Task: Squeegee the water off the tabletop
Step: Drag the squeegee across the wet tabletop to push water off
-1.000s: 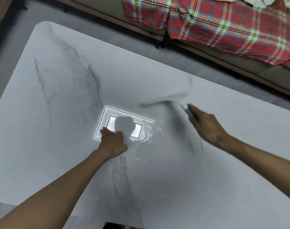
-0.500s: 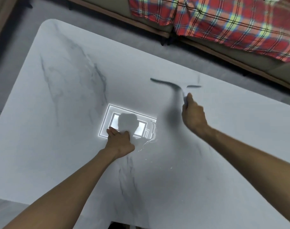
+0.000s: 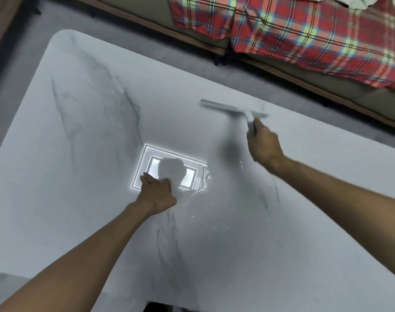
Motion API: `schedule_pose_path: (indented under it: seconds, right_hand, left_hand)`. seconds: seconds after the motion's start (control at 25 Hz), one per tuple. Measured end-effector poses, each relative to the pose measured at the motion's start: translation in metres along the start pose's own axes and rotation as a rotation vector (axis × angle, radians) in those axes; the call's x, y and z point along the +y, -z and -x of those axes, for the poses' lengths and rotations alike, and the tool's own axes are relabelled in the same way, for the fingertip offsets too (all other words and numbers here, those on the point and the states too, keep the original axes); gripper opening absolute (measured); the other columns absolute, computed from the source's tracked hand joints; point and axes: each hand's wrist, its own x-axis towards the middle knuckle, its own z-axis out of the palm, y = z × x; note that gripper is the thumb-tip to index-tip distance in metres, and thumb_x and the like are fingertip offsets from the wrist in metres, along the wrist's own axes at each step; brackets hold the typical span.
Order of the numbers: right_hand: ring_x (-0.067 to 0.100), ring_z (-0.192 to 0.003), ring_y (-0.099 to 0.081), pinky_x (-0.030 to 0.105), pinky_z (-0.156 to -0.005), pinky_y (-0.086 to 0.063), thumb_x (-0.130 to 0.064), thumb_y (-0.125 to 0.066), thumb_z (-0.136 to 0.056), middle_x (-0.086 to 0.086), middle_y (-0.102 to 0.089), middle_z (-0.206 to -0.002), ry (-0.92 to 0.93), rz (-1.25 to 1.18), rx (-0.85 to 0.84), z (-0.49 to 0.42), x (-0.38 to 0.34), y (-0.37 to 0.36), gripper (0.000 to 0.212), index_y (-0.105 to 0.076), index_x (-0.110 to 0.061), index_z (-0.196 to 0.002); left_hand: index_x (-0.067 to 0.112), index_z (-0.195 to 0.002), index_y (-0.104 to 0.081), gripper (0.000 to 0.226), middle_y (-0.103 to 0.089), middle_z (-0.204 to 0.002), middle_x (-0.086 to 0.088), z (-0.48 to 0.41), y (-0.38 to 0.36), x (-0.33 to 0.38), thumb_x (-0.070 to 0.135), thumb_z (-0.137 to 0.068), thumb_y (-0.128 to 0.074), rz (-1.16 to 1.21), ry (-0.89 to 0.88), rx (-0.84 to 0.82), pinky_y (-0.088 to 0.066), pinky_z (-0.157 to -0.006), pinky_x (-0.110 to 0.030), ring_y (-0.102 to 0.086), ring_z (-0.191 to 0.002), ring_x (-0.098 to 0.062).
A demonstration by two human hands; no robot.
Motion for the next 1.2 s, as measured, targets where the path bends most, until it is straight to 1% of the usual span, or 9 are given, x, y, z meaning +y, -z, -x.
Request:
schedule_pose_path:
  seconds: [0.16,0.24,0.32,0.44,0.52,0.68,0.8,1.04,1.2]
  right_hand:
    - [0.032,-0.082,-0.049,0.055,-0.084,-0.052,-0.019,-0.032,-0.093,0.011,-0.054,-0.089,0.031,-0.083,0.032,-0.046,-0.037,-0.032,0.024,-0.037,-0.038,-0.079]
    - [0.038,-0.095,-0.054,0.05,-0.089,-0.048,-0.021,-0.032,-0.098,0.015,-0.062,-0.103,0.138,-0.039,-0.004,-0.027,-0.038,-0.053,0.029,-0.05,-0.035,-0.117]
    - [0.043,-0.103,-0.056,0.045,-0.088,-0.046,-0.026,-0.032,-0.101,0.018,-0.066,-0.111,0.234,0.009,-0.053,0.005,-0.024,-0.065,0.042,-0.037,-0.021,-0.142]
    - [0.041,-0.083,-0.059,0.045,-0.077,-0.052,-0.033,-0.031,-0.102,0.015,-0.067,-0.089,0.285,0.116,-0.151,0.042,0.016,-0.062,0.043,-0.03,-0.032,-0.145]
    - [0.037,-0.075,-0.059,0.045,-0.072,-0.053,-0.033,-0.031,-0.102,0.011,-0.066,-0.083,0.312,0.2,-0.201,0.059,0.046,-0.051,0.043,-0.029,-0.038,-0.144]
    - [0.035,-0.078,-0.061,0.042,-0.072,-0.051,-0.033,-0.031,-0.102,0.007,-0.069,-0.089,0.347,0.299,-0.203,0.08,0.109,-0.029,0.044,-0.027,-0.044,-0.144]
    - [0.033,-0.077,-0.061,0.04,-0.072,-0.05,-0.034,-0.029,-0.102,0.006,-0.068,-0.087,0.322,0.325,-0.214,0.091,0.158,-0.009,0.045,-0.025,-0.045,-0.145]
    - [0.027,-0.078,-0.061,0.035,-0.069,-0.048,-0.035,-0.03,-0.101,0.001,-0.068,-0.088,0.227,0.386,-0.254,0.118,0.247,0.041,0.046,-0.026,-0.045,-0.146]
    - [0.037,-0.084,-0.061,0.038,-0.071,-0.048,-0.038,-0.032,-0.101,0.01,-0.069,-0.092,0.219,0.298,-0.179,0.111,0.228,0.064,0.043,-0.033,-0.038,-0.144]
  left_hand:
    - [0.009,-0.108,-0.045,0.032,0.01,-0.151,-0.043,-0.003,-0.004,-0.005,0.016,-0.077,-0.048,0.002,-0.031,0.024,-0.011,-0.119,-0.046,0.021,-0.143,-0.049]
    - [0.008,-0.112,-0.045,0.035,0.013,-0.151,-0.041,-0.005,-0.007,-0.009,0.015,-0.079,-0.047,0.008,-0.026,0.05,-0.012,-0.12,-0.046,0.02,-0.143,-0.049]
    - [0.007,-0.114,-0.045,0.035,0.013,-0.151,-0.04,-0.003,-0.01,-0.012,0.015,-0.08,-0.046,0.002,-0.041,0.087,-0.011,-0.121,-0.046,0.02,-0.144,-0.048]
    - [0.008,-0.112,-0.046,0.034,0.004,-0.152,-0.04,0.0,-0.018,-0.018,0.018,-0.08,-0.045,-0.002,-0.053,0.14,-0.011,-0.12,-0.048,0.013,-0.146,-0.046]
    - [0.008,-0.109,-0.047,0.038,-0.021,-0.147,-0.039,0.001,-0.027,-0.02,0.028,-0.077,-0.038,-0.003,-0.044,0.216,-0.02,-0.117,-0.048,-0.005,-0.144,-0.047]
    - [0.003,-0.112,-0.05,0.031,-0.036,-0.137,-0.027,0.024,-0.053,-0.009,0.021,-0.088,-0.045,-0.012,-0.024,0.33,-0.038,-0.098,-0.04,-0.045,-0.114,-0.04]
    - [0.005,-0.106,-0.051,0.023,-0.042,-0.119,-0.02,0.045,-0.097,-0.002,0.005,-0.083,-0.046,-0.018,-0.034,0.36,-0.035,-0.079,-0.033,-0.042,-0.086,-0.03]
    - [0.007,-0.109,-0.05,0.026,-0.041,-0.119,-0.017,0.056,-0.145,0.024,0.007,-0.084,-0.048,0.055,0.074,0.313,-0.038,-0.087,-0.036,-0.05,-0.102,-0.036]
    - [0.004,-0.118,-0.046,0.031,-0.04,-0.129,-0.023,0.053,-0.142,0.039,0.007,-0.087,-0.045,0.107,0.155,0.281,-0.029,-0.082,-0.031,-0.046,-0.114,-0.036]
